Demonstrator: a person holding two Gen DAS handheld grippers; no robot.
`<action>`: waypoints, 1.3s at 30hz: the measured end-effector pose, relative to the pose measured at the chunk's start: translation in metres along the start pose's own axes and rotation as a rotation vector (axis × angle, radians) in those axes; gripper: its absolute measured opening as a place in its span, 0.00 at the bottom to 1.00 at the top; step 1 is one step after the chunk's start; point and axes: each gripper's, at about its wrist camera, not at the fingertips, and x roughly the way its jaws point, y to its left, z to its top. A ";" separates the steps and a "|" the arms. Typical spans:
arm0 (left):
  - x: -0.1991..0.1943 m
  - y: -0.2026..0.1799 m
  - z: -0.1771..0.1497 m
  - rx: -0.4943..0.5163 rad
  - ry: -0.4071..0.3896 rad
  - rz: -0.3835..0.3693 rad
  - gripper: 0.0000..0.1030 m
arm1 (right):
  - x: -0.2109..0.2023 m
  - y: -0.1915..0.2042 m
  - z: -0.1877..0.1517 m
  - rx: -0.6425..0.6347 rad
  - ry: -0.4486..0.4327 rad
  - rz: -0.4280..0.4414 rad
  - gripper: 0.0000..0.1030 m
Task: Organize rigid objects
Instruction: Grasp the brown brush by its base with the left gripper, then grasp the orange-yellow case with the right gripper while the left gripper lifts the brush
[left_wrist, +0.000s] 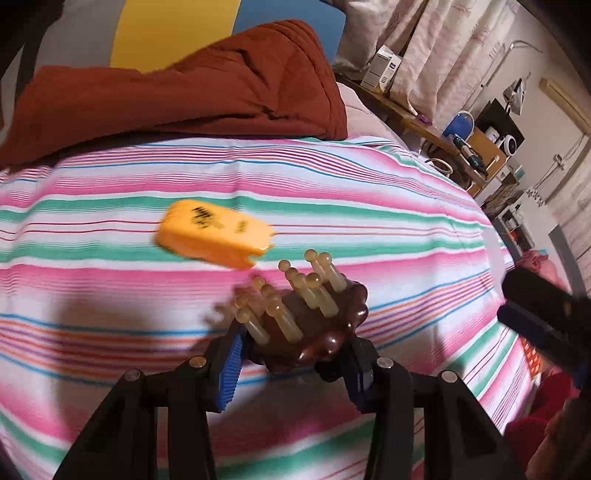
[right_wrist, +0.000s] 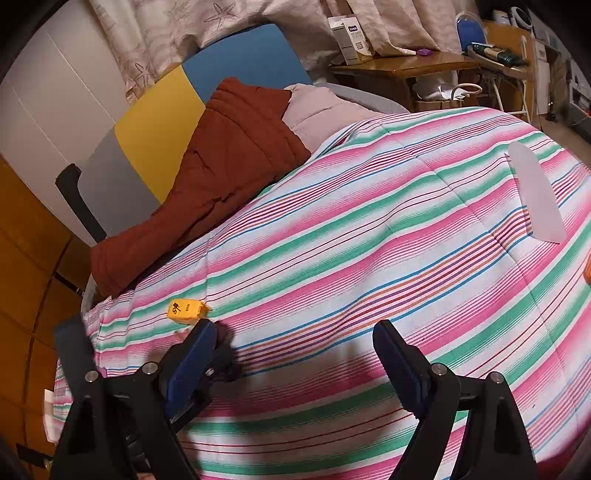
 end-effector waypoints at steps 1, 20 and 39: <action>-0.005 0.004 -0.005 0.000 -0.002 0.002 0.45 | 0.001 0.001 -0.001 -0.006 0.005 -0.001 0.85; -0.139 0.042 -0.096 0.011 -0.155 0.055 0.45 | 0.055 0.104 -0.023 -0.440 0.177 0.051 0.85; -0.198 0.070 -0.110 -0.054 -0.240 0.098 0.45 | 0.141 0.192 -0.041 -0.779 0.346 -0.016 0.26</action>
